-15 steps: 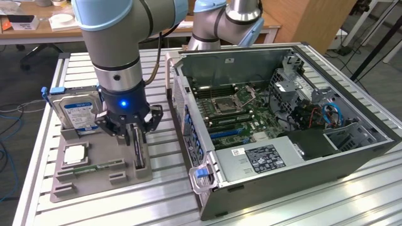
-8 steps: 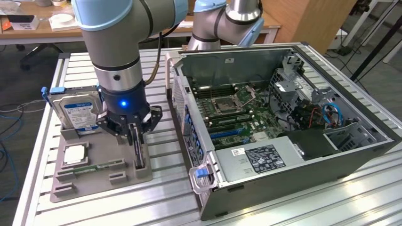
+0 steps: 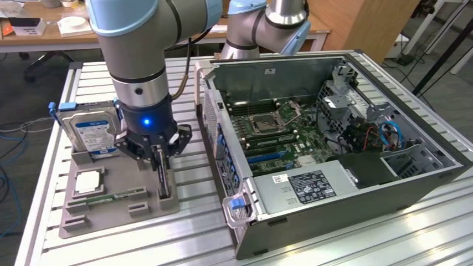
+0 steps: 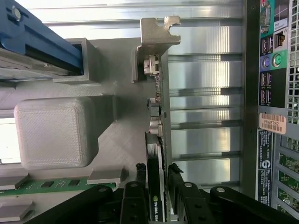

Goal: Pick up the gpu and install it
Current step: 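Pick up the gpu and move the gpu toward the slot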

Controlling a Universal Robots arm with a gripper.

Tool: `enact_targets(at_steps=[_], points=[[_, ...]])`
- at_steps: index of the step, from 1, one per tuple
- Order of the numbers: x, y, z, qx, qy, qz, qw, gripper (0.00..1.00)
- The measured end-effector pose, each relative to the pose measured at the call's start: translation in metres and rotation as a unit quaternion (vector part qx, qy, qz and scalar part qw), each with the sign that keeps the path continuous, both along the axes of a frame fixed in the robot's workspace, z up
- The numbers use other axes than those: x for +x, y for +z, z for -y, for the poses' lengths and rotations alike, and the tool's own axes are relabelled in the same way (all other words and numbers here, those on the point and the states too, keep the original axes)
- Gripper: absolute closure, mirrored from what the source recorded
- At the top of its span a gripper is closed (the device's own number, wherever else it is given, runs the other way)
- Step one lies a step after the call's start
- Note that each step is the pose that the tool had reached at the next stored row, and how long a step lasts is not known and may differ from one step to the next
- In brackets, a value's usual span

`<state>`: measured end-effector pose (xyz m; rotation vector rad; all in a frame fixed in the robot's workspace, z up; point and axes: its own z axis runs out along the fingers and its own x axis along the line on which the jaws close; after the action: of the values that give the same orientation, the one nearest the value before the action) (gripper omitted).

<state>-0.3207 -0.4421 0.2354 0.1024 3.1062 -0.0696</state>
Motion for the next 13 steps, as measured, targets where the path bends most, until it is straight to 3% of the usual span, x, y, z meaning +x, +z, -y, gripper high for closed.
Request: enact_targets(at_steps=[8, 13], points=[[0.0000, 0.0000, 0.0000, 0.0000, 0.000, 0.0000, 1.0000, 0.67], [0.0000, 0.0000, 0.0000, 0.0000, 0.000, -0.0001, 1.0000, 0.74]])
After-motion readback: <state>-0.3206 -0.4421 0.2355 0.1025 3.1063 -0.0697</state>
